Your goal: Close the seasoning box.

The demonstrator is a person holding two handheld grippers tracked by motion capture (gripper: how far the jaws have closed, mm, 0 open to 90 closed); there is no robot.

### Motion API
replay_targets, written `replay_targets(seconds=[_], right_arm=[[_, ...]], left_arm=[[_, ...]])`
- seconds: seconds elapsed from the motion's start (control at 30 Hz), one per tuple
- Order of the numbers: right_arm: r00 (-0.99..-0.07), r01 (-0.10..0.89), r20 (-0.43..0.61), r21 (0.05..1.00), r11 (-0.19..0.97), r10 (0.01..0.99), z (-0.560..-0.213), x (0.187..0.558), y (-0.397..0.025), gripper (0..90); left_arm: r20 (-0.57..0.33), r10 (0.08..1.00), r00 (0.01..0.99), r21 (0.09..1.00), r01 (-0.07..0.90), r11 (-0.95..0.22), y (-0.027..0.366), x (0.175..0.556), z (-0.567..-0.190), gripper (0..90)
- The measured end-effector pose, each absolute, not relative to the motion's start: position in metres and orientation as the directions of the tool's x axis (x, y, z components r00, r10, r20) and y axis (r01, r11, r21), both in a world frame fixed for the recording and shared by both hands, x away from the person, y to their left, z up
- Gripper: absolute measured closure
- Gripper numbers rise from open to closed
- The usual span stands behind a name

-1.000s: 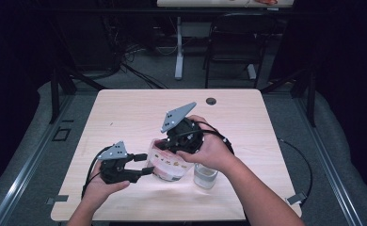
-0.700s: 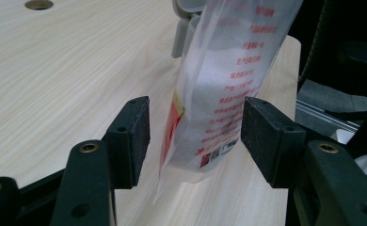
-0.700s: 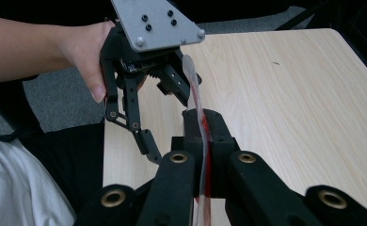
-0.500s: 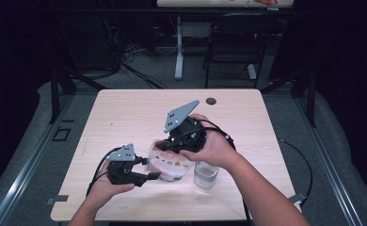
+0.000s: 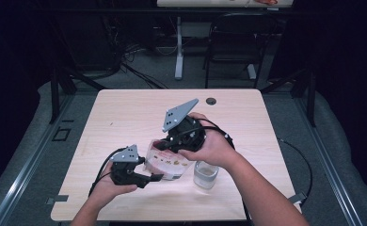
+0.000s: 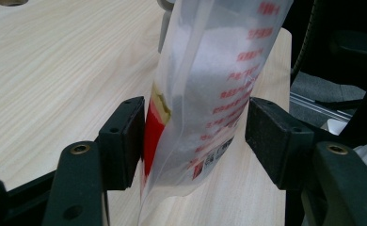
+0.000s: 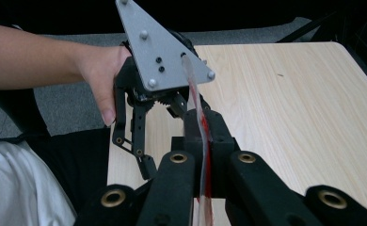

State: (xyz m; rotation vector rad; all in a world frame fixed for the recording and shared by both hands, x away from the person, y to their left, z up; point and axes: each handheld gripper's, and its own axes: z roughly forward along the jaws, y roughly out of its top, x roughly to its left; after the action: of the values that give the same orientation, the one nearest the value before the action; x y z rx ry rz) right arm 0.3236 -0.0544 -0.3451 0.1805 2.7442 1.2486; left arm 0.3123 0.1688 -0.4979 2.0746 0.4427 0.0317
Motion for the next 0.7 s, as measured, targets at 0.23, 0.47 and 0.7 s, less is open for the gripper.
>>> replay_targets(seconds=[0.23,0.47,0.7], right_arm=[[-0.985,0.053,-0.067,0.755,0.653,0.157,-0.344,0.323,-0.052,90.0],[-0.984,0.056,-0.068,0.757,0.651,0.164,-0.343,0.322,-0.055,90.0],[-0.983,0.059,-0.069,0.762,0.645,0.170,-0.343,0.321,-0.056,90.0]], left_arm=[[-0.162,0.315,0.935,0.830,0.302,-0.469,0.164,0.312,-0.505,38.4],[-0.156,0.308,0.939,0.842,0.289,-0.455,0.164,0.311,-0.508,40.2],[-0.142,0.306,0.941,0.849,0.275,-0.451,0.165,0.310,-0.509,43.6]])
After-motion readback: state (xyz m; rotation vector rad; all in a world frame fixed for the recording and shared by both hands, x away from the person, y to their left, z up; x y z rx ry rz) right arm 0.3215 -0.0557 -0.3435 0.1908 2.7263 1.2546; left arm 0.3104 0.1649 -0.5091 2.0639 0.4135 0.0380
